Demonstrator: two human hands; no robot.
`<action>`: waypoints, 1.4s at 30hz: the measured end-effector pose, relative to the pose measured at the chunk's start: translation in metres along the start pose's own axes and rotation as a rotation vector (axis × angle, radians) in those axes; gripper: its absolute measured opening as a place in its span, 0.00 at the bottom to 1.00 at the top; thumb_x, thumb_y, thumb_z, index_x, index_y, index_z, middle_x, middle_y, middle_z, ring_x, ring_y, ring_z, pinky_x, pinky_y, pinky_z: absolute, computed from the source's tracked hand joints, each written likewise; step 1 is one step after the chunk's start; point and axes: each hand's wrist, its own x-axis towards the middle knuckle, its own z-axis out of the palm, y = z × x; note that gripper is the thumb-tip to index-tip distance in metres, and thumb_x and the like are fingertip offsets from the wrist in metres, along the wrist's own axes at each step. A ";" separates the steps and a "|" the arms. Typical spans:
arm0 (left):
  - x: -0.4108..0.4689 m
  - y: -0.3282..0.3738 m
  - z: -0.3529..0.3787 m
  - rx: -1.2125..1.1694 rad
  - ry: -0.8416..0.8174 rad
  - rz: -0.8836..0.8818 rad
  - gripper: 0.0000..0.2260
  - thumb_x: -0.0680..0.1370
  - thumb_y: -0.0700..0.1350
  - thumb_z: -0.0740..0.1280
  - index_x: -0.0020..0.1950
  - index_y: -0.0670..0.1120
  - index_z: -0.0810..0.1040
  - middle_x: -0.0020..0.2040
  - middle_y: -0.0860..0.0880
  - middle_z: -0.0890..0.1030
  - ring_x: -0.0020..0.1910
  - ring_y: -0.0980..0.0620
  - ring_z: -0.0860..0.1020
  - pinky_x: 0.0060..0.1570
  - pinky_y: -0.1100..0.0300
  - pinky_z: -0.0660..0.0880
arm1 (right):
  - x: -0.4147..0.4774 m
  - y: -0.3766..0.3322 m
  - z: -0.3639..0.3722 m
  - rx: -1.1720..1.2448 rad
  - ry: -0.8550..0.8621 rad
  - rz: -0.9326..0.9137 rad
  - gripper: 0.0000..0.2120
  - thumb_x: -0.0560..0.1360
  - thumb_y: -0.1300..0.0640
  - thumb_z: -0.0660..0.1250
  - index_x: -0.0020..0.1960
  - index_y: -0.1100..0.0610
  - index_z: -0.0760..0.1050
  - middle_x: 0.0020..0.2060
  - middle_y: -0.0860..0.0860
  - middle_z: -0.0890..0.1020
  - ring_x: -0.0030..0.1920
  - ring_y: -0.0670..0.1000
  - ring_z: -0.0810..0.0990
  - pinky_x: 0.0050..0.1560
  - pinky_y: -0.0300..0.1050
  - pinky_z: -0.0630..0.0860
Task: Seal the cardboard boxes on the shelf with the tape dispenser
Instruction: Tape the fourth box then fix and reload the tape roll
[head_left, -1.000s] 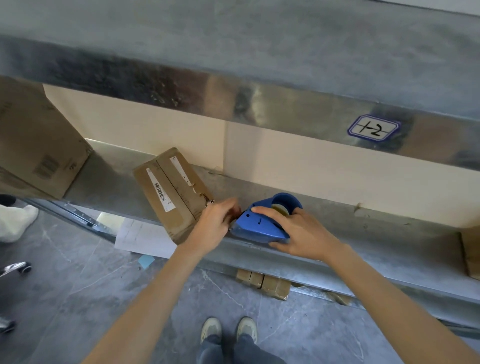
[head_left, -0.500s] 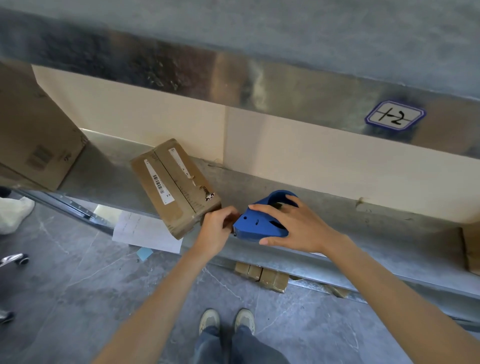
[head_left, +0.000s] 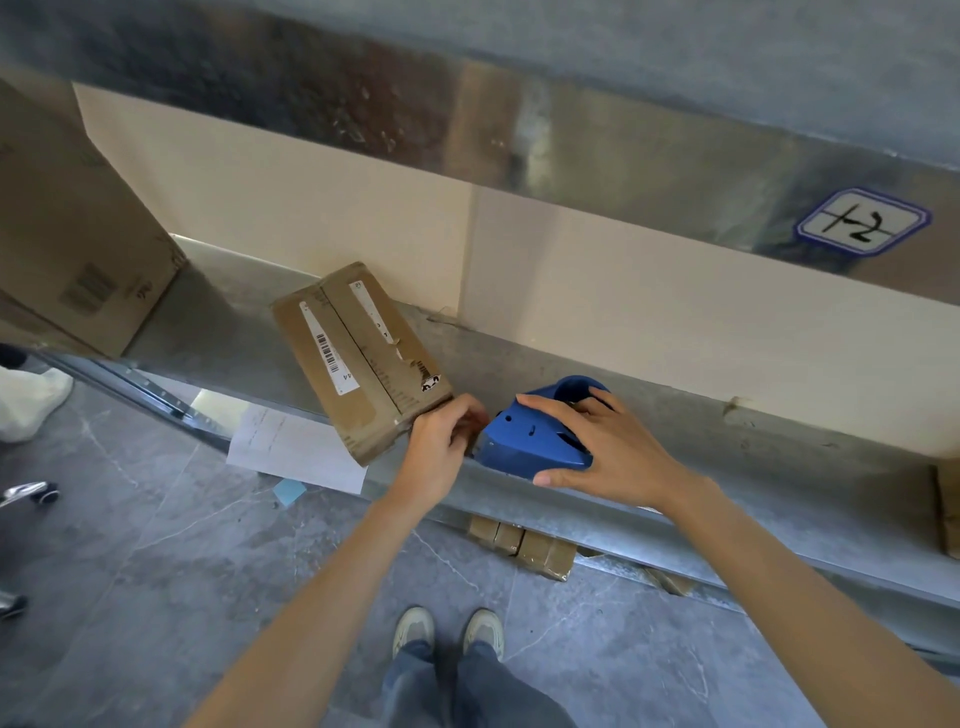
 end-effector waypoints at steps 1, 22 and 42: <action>-0.001 0.000 -0.001 -0.011 0.003 0.007 0.17 0.73 0.23 0.59 0.49 0.42 0.79 0.44 0.55 0.80 0.46 0.64 0.79 0.45 0.72 0.73 | 0.001 0.000 0.000 0.001 0.000 0.003 0.39 0.71 0.28 0.62 0.75 0.31 0.46 0.52 0.39 0.72 0.60 0.46 0.67 0.69 0.40 0.56; 0.002 -0.001 0.000 -0.073 -0.060 -0.118 0.15 0.77 0.27 0.61 0.51 0.44 0.81 0.45 0.56 0.82 0.45 0.66 0.79 0.46 0.73 0.72 | 0.003 -0.004 0.002 0.207 -0.052 0.173 0.27 0.81 0.40 0.57 0.75 0.33 0.48 0.53 0.50 0.79 0.65 0.53 0.68 0.69 0.48 0.63; -0.001 -0.003 0.007 -0.143 0.070 -0.083 0.09 0.80 0.31 0.63 0.50 0.41 0.81 0.44 0.53 0.82 0.45 0.59 0.81 0.47 0.67 0.77 | 0.006 0.005 -0.016 0.275 -0.139 0.170 0.32 0.73 0.41 0.71 0.69 0.29 0.57 0.66 0.40 0.71 0.63 0.54 0.68 0.68 0.55 0.66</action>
